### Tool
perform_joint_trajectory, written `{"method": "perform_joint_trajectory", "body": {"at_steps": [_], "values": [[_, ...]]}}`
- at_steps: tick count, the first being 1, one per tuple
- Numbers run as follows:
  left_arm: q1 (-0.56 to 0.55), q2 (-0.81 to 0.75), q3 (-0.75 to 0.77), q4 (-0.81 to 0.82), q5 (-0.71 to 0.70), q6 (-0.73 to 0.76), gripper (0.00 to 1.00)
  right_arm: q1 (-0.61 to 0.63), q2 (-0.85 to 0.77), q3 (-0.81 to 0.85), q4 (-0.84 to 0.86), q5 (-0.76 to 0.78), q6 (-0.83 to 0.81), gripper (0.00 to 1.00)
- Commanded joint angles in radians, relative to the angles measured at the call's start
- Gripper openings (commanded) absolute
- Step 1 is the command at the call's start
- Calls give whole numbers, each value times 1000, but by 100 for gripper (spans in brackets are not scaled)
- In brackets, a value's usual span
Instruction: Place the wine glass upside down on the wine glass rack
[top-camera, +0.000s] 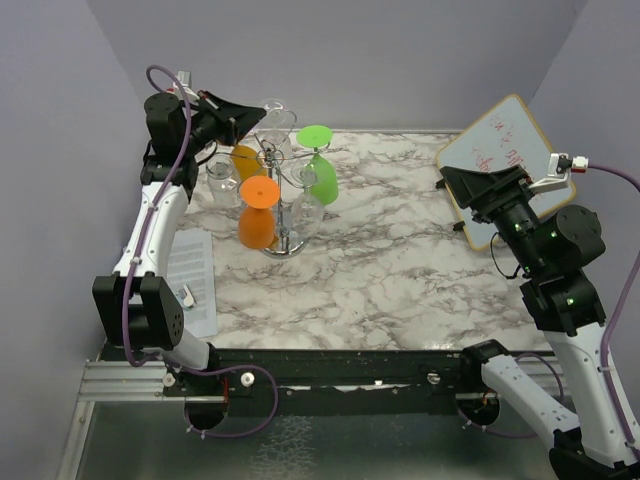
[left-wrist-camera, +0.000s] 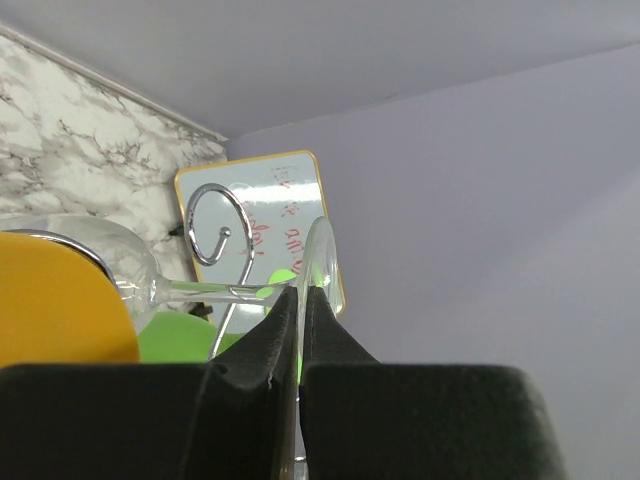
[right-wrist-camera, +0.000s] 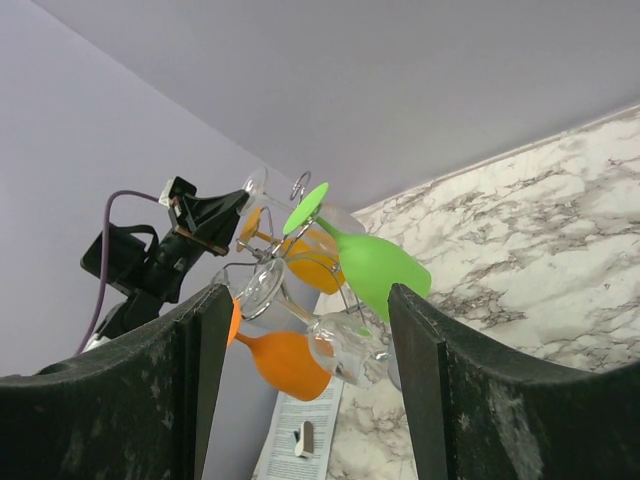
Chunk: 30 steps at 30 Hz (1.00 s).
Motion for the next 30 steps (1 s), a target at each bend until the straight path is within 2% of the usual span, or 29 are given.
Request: {"method": "perform_joint_trajectory", "body": {"at_steps": [1,19,30], "values": [[-36,1,28,56,37,-7,0,2,-7,-12,-29,28,3,68],[-84,126,203,-15,-3,44,0,2,-7,-9,-35,47,-2,68],[-83,169,298,-152,-120,143,0,2,-13,-6,-42,61,-7,68]]}}
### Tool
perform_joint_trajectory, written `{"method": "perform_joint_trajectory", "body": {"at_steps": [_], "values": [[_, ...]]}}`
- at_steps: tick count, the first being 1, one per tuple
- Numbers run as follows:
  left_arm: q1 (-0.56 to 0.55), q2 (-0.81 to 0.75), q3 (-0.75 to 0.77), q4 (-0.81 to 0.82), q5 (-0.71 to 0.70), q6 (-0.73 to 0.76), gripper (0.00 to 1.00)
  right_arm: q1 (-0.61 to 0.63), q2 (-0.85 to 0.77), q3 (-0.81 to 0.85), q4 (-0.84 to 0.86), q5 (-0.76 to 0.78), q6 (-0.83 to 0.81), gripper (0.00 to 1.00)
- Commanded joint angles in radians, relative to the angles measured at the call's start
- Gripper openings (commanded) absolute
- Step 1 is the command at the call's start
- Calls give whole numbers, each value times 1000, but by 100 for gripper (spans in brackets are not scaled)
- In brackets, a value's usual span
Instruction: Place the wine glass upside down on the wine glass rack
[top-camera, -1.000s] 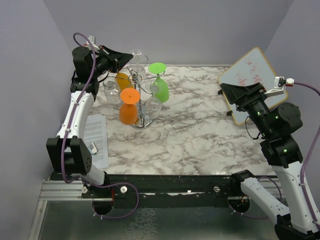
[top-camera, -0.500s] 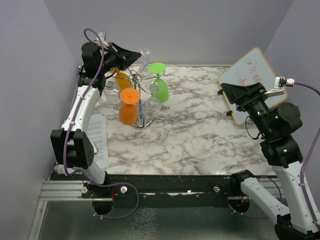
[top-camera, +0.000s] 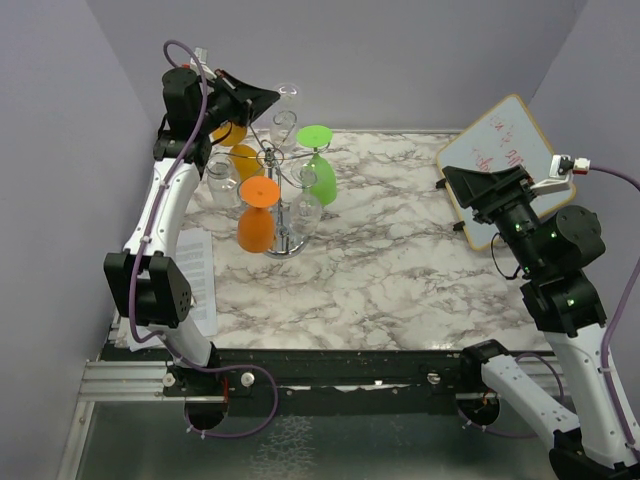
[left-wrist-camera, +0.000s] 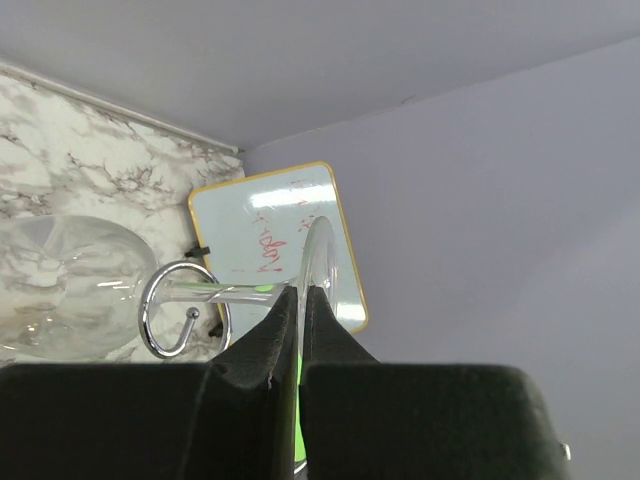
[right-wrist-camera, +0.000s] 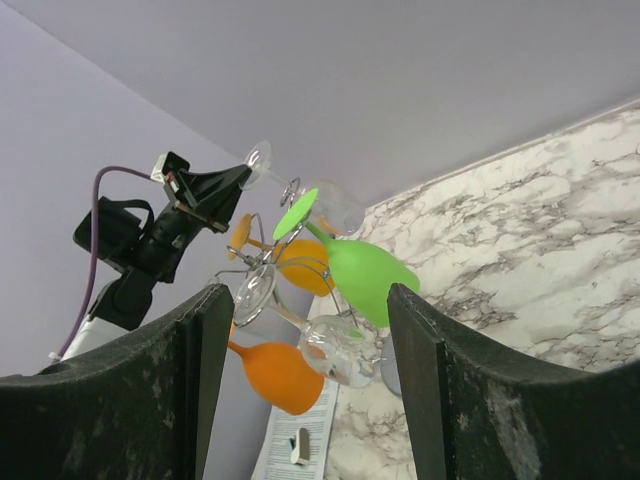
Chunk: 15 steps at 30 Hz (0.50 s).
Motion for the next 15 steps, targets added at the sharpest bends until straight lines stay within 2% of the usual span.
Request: {"method": "perform_joint_trajectory", "body": {"at_steps": [1,15], "values": [[-4,20,57,-43,-67,56,0,2,-11,-6,-32,33,-8,68],[16,-16,60,-167,-136,160,0,2,-18,-9,-42,38,-9,68]]}}
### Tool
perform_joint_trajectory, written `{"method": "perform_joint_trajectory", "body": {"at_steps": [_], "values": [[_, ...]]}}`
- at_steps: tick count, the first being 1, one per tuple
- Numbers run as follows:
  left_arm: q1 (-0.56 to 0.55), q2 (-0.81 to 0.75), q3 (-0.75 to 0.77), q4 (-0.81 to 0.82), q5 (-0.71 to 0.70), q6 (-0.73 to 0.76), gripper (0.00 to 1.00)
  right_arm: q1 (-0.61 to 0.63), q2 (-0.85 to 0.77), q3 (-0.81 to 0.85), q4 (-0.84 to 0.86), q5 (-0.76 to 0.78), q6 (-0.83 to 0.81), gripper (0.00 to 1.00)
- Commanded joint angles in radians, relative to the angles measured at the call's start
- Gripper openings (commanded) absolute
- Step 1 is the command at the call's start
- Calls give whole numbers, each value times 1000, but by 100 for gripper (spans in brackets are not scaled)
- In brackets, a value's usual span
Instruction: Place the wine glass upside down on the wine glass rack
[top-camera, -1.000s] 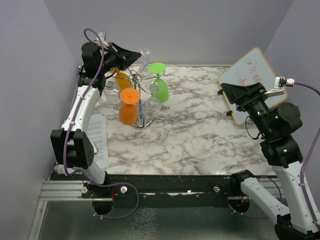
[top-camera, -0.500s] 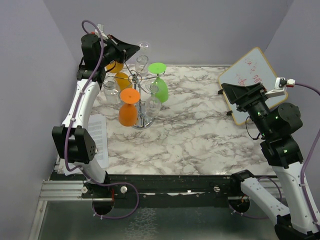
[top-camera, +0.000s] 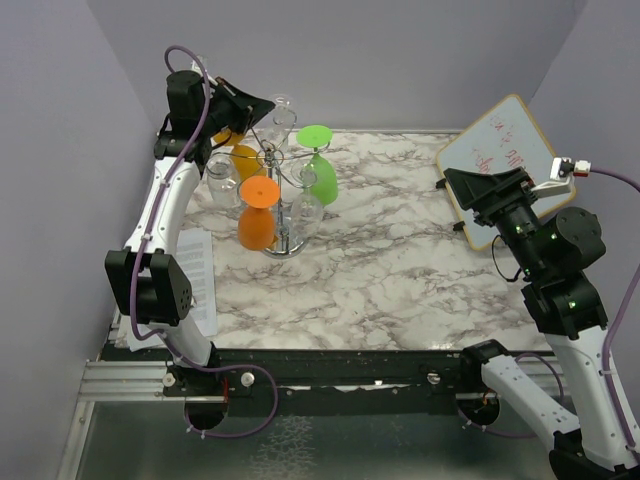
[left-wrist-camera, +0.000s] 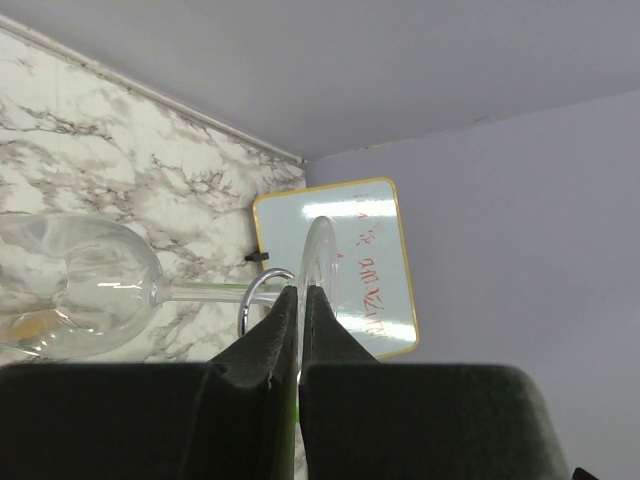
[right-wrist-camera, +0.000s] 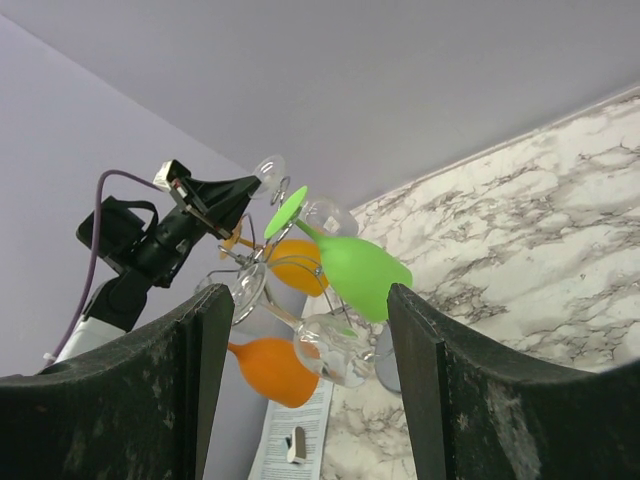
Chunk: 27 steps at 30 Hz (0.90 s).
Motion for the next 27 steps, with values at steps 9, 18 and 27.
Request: {"method": "perform_joint_trajectory", "body": {"at_steps": [9,18,27], "values": [[15,-38,49,-76,-44,85,2,2,-10,-9,-6,20,-7,68],[16,-54,57,-95,-34,100,36,2,-16,-11,-9,23,-3,68],[26,-103,49,-128,-52,132,47,3,-28,-16,-7,28,-1,68]]}}
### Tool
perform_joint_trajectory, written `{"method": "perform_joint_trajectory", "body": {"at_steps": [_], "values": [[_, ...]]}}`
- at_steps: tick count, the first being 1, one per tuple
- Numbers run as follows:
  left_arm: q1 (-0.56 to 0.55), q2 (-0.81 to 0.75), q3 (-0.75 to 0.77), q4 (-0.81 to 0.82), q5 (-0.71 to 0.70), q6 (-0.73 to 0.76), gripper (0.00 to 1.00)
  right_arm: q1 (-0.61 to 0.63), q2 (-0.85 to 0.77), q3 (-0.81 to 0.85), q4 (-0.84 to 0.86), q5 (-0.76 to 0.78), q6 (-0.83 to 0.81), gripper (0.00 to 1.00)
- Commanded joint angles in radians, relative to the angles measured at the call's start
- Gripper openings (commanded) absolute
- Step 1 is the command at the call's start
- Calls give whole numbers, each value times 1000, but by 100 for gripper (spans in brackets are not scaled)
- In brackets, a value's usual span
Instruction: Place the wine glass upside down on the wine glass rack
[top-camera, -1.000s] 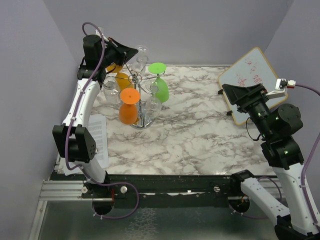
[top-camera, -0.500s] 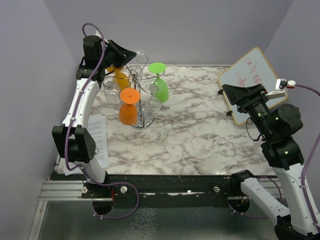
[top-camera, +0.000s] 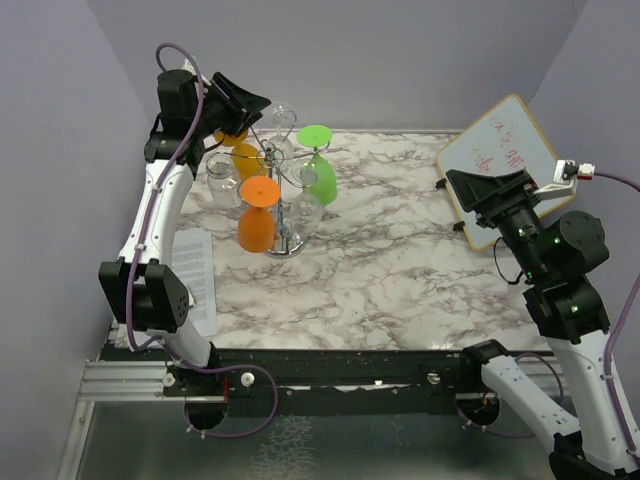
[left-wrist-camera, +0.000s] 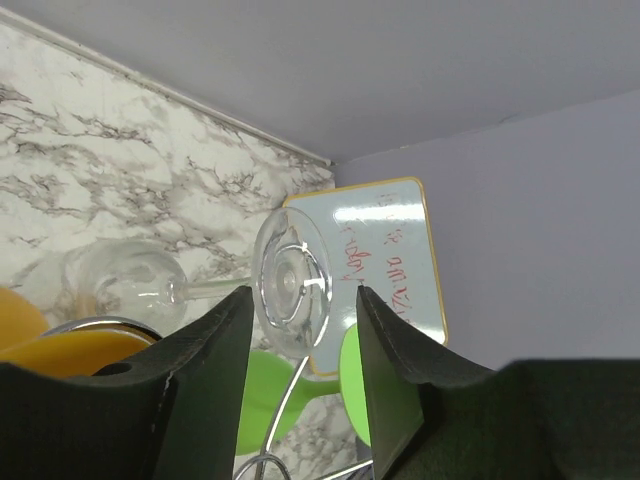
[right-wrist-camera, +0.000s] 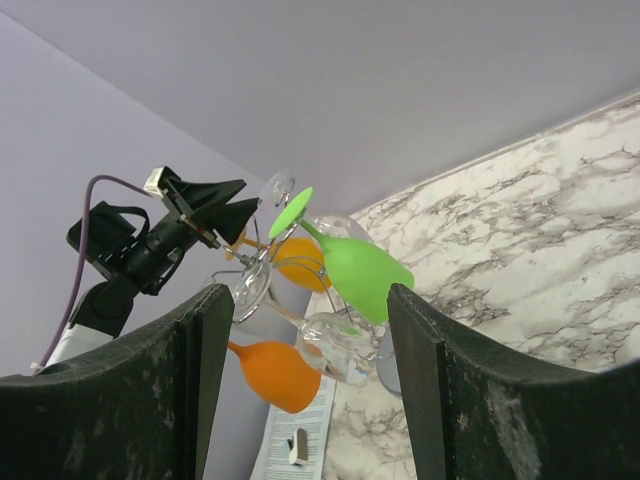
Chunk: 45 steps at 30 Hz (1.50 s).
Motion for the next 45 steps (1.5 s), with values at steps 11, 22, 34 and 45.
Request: {"method": "perform_joint_trajectory", "body": {"at_steps": [11,22,34,45], "values": [[27,-145,-12,-31,-68,60,48,2,-29,-4,-32,29,-3,68],[32,-327,-11,-213,-106,367,64,2,-19,85,-334,90,-152,73],[27,-840,-293,-479,-453,756,99,3,-11,190,-663,382,-364,85],[11,-1056,-467,-594,-603,751,99,2,-138,218,-598,426,-478,97]]}}
